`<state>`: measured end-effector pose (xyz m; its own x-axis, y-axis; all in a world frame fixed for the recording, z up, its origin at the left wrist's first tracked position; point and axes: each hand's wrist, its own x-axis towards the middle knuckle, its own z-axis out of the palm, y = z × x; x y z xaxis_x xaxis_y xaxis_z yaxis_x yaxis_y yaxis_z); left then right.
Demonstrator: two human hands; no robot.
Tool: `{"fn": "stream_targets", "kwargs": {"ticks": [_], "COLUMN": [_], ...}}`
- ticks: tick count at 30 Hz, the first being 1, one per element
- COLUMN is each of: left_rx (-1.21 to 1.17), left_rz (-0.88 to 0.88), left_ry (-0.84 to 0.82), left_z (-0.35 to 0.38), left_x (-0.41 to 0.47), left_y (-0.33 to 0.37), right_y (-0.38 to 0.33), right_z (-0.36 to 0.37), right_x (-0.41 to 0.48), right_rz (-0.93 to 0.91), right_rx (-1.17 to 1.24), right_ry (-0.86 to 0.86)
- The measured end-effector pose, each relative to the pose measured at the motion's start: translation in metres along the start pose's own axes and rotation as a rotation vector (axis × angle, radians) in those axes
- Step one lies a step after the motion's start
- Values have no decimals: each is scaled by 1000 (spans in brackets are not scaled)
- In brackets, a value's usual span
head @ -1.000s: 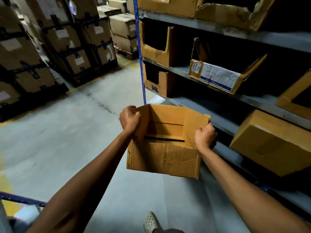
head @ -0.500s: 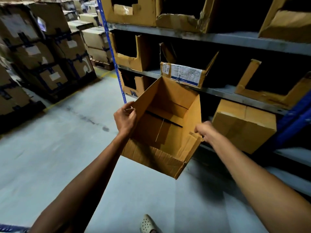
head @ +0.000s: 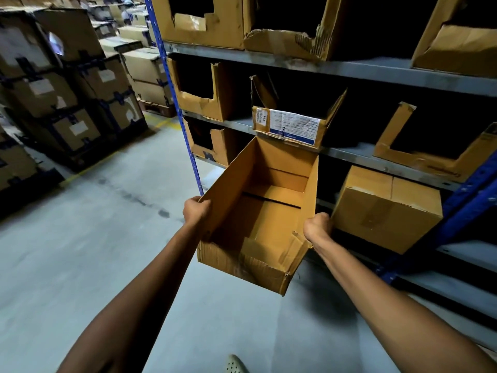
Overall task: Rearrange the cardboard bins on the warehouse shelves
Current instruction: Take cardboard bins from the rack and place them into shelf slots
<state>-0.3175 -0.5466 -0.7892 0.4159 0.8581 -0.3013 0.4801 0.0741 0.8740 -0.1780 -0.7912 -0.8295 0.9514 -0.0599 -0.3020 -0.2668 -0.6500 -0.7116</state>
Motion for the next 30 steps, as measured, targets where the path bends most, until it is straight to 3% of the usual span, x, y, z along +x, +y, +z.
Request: {"fn": "stream_targets", "kwargs": {"ticks": [11, 17, 21, 25, 30], "left_rx": [-482, -713, -821, -905, -899], "left_rz": [-394, -525, -610, -636, -608], "left_ry": [-415, -406, -371, -282, -233], "left_z": [29, 64, 86, 103, 128], "left_x": [55, 95, 117, 152, 194], "left_y": [6, -3, -6, -13, -16], "right_y": [1, -16, -21, -9, -23], "right_z": [35, 56, 73, 75, 88], "right_x": [67, 89, 109, 121, 138], "right_rz": [50, 91, 265, 429, 486], "right_rx": [52, 247, 711, 918, 948], "right_ry": [17, 8, -38, -143, -278]}}
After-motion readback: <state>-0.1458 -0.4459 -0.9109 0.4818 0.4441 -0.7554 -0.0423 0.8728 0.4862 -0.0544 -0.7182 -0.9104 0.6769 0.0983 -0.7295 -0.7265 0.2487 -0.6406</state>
